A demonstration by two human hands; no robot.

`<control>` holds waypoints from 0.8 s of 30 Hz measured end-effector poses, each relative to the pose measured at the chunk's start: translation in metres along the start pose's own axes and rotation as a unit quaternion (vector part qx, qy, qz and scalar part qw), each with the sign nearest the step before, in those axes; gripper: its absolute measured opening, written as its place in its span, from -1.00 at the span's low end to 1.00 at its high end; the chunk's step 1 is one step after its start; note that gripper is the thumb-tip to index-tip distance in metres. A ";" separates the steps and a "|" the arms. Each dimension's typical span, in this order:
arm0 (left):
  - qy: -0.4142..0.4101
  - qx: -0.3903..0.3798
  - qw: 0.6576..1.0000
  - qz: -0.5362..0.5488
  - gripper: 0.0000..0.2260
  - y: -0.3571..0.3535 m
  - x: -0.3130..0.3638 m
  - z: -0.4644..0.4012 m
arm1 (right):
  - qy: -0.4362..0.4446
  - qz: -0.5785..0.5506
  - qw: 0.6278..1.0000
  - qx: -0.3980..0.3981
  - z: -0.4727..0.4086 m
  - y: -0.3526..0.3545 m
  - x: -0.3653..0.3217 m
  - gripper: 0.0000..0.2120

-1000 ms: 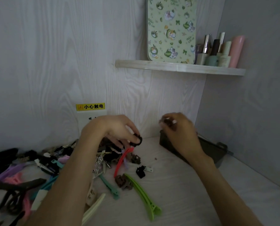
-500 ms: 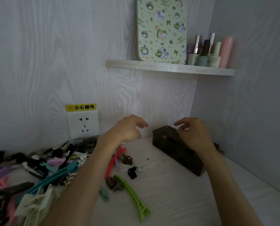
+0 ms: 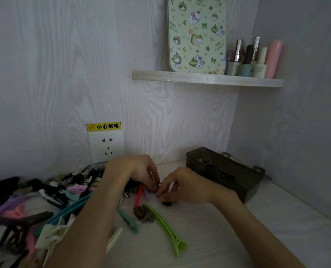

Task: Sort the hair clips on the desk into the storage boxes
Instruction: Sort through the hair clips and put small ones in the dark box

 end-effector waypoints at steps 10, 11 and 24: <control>-0.045 0.126 0.991 0.016 -0.84 -0.006 0.020 -0.018 | -0.174 -0.007 0.910 0.375 0.039 0.089 0.072 -0.94; -0.054 0.140 0.987 0.058 -0.85 -0.005 0.022 -0.018 | -0.194 0.027 0.897 0.397 0.042 0.090 0.079 -0.92; -0.106 0.177 0.963 0.176 -0.54 0.011 0.044 -0.029 | -0.152 0.062 0.945 0.284 0.027 0.070 0.072 -0.85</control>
Point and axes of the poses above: each hand's wrist, its own z-axis away from the middle knuckle, its own y-axis out of the back of the hand, x = y × z, the point moved 6 cm from there along -z, towards the middle knuckle, and after that the axes turned 15 degrees about z, right-handed, at the moved point
